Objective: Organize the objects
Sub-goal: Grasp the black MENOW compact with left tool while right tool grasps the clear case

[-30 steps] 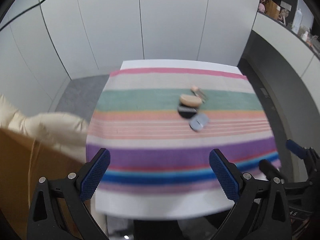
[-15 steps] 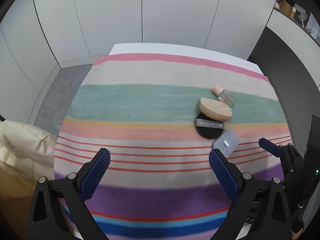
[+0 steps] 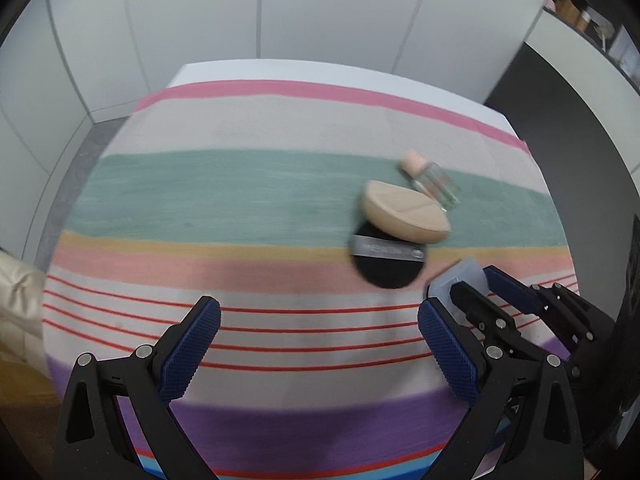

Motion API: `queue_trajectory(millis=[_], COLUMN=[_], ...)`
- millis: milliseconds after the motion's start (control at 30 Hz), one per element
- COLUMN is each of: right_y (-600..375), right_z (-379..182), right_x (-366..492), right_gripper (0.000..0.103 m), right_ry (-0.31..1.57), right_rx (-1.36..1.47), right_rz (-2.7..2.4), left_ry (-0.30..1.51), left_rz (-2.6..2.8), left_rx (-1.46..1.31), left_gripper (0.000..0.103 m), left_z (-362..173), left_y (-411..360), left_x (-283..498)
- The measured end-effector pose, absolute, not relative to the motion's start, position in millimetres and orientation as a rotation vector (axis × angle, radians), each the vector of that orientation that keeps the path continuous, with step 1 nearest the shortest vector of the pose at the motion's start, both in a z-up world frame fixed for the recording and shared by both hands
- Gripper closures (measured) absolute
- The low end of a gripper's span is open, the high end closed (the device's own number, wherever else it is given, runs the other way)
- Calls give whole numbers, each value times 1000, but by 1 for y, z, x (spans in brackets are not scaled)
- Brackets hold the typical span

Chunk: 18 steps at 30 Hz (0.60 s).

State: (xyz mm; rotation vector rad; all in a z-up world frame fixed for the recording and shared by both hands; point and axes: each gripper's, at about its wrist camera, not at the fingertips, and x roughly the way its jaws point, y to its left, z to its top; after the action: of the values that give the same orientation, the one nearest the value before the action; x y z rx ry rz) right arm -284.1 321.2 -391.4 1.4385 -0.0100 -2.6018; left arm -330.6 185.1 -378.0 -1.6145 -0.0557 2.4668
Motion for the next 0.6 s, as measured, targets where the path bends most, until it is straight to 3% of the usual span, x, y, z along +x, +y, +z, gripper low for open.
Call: queue_trajectory(millis=[33, 133, 300, 400, 433, 467, 500, 600], right_y=[328, 339, 330, 314, 312, 312, 313, 321], right_z=[-392, -394, -393, -401, -405, -404, -401, -398], right_x=[-283, -279, -272, -279, -282, -281, -281, -284], right_gripper=[61, 18, 7, 9, 19, 36, 43, 42], right_ry=[-37, -46, 62, 176, 187, 178, 166, 102], right_rx=[1430, 1425, 1361, 1374, 1399, 1395, 1394, 1421], right_rz=[-2598, -2615, -2576, -2569, -2555, -2568, -2584, -2602], left_ry=[-42, -43, -152, -157, -149, -141, -139, -131], left_rz=[2464, 2463, 2464, 2451, 2455, 2457, 2456, 2439], left_rx=[-1611, -1606, -1623, -1654, -1655, -1655, -1655, -1653], left_gripper=[3, 3, 3, 3, 3, 3, 3, 3], left_z=[-380, -381, -383, -389, -390, -391, -391, -394], left_y=[193, 203, 196, 191, 191, 192, 192, 198], left_x=[-331, -333, -336, -337, -337, -337, -337, -339])
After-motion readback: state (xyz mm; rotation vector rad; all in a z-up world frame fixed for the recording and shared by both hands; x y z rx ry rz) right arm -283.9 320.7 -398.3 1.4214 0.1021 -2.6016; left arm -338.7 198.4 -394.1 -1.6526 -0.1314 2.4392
